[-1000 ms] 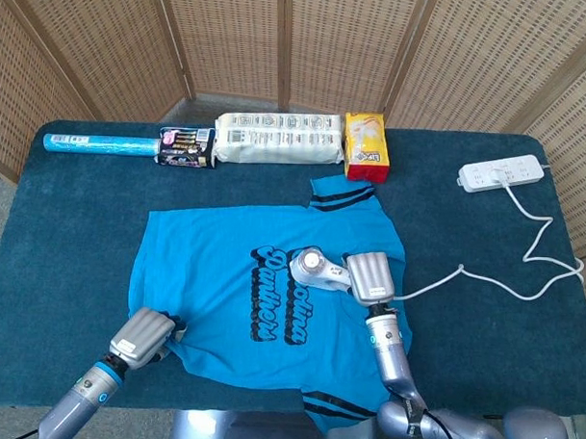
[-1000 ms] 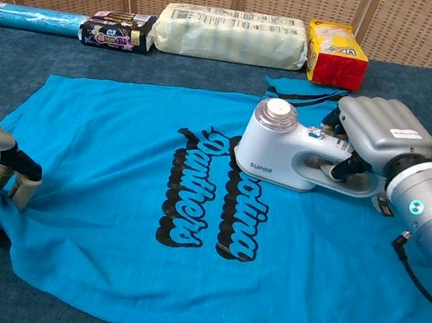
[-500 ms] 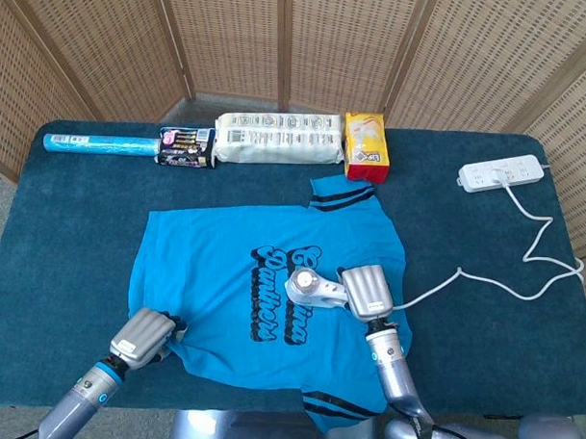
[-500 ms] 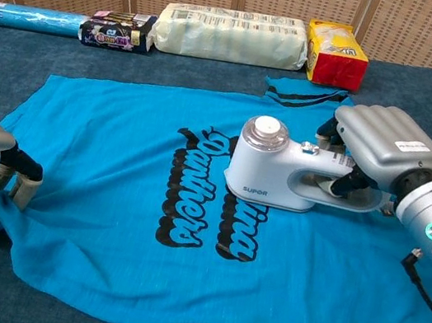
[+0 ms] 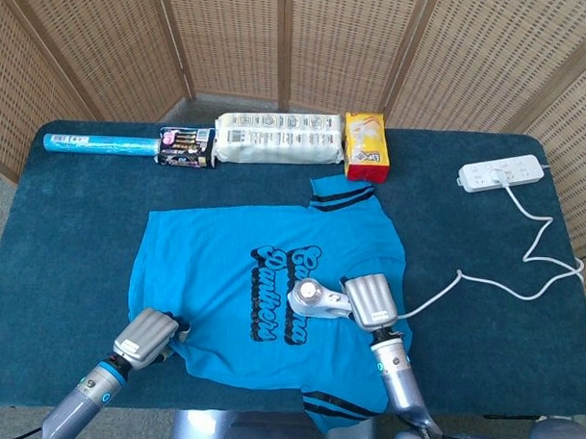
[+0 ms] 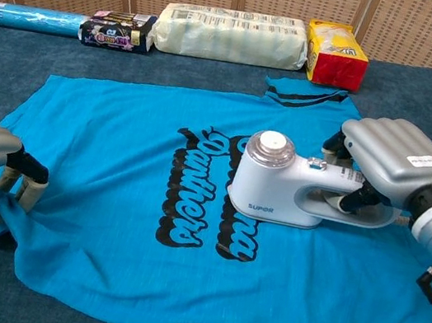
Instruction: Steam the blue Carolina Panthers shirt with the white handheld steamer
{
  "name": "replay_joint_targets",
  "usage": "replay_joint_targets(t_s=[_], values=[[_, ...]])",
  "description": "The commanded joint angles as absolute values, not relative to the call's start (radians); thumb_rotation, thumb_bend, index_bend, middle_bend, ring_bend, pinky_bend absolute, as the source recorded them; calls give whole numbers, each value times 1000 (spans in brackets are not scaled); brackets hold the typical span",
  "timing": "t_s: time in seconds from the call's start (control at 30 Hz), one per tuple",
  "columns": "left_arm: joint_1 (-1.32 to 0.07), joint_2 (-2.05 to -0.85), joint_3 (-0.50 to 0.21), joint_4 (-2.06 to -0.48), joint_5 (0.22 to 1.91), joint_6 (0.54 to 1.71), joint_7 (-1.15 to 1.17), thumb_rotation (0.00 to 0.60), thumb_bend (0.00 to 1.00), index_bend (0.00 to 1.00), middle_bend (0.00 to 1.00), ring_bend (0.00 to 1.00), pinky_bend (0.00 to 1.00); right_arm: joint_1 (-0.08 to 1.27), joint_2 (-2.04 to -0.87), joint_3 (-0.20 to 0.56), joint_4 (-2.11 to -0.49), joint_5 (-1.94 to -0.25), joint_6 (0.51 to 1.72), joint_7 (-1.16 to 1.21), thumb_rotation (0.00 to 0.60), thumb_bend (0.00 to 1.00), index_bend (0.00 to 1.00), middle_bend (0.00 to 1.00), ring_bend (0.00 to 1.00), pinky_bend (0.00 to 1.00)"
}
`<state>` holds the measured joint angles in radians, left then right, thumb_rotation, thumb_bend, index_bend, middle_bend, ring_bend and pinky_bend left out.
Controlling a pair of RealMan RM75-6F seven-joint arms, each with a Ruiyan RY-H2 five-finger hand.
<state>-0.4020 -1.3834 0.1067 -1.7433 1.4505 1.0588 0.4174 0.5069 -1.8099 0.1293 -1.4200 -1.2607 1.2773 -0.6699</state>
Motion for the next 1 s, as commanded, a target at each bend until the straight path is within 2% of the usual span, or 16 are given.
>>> replay_joint_targets(t_s=[0.03, 0.53, 1.0], values=[[-401, -1382, 106, -1743, 1447, 1059, 419, 600, 430, 571, 626, 566, 648, 516, -1821, 145, -1394, -1252, 1264, -662, 600, 312, 769, 803, 800, 766], [-398, -1382, 106, -1740, 1431, 1058, 423, 600, 430, 571, 626, 566, 647, 579, -1847, 227, -1253, -1200, 1198, -665, 600, 312, 768, 803, 800, 763], [-398, -1385, 106, -1739, 1432, 1059, 424, 600, 430, 570, 626, 566, 648, 559, -1820, 172, -1299, -1248, 1226, -660, 600, 312, 769, 803, 800, 763]])
